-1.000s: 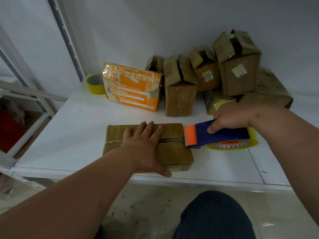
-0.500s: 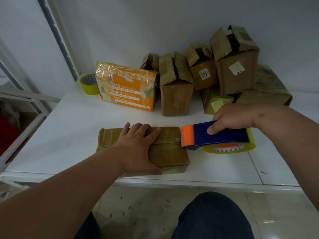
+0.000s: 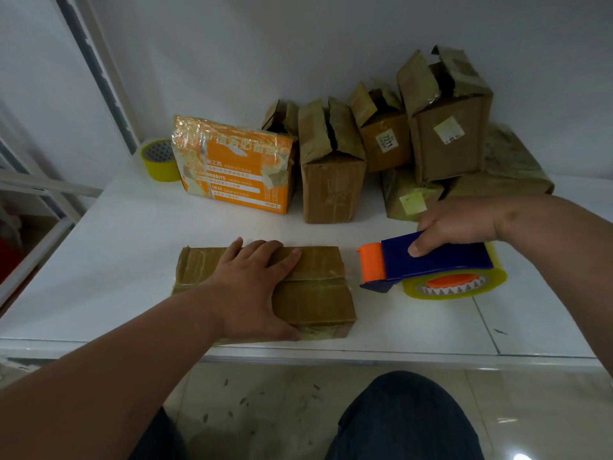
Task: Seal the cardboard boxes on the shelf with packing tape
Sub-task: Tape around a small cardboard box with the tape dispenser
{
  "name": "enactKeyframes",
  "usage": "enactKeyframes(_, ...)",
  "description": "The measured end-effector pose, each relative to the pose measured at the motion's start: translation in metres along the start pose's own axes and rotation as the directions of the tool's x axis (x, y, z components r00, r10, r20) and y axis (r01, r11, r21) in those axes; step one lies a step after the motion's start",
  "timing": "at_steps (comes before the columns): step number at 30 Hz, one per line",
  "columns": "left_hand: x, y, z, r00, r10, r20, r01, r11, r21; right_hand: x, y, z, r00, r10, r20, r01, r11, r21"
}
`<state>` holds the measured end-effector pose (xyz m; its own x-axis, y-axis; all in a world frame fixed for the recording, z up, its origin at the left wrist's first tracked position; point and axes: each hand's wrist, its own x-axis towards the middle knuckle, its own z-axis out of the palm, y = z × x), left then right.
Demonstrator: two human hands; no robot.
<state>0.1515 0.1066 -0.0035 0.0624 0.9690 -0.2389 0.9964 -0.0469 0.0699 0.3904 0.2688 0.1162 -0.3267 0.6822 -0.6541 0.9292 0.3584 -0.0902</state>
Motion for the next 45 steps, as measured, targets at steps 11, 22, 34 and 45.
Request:
enactKeyframes(11, 0.004, 0.009, -0.010, 0.996, 0.010, 0.089, -0.014, 0.999, 0.046, 0.028, -0.020, 0.013, 1.000, -0.003, 0.028, 0.006, 0.994, -0.111)
enactKeyframes(22, 0.017, 0.044, 0.004, 0.998, -0.032, 0.053, 0.031, 0.999, 0.036, 0.023, -0.003, 0.033, 1.000, -0.027, 0.009, 0.027, 1.000, 0.004)
enactKeyframes(34, 0.015, 0.042, 0.005, 1.000, -0.020, 0.020, 0.019, 0.999, 0.049, 0.018, -0.031, 0.014, 0.995, -0.088, -0.053, 0.063, 0.932, -0.358)
enactKeyframes(45, 0.014, 0.045, 0.003, 0.999, -0.029, 0.035, 0.027, 0.998, 0.057, 0.018, -0.063, 0.000, 0.989, 0.080, 0.123, -0.068, 0.992, -0.105)
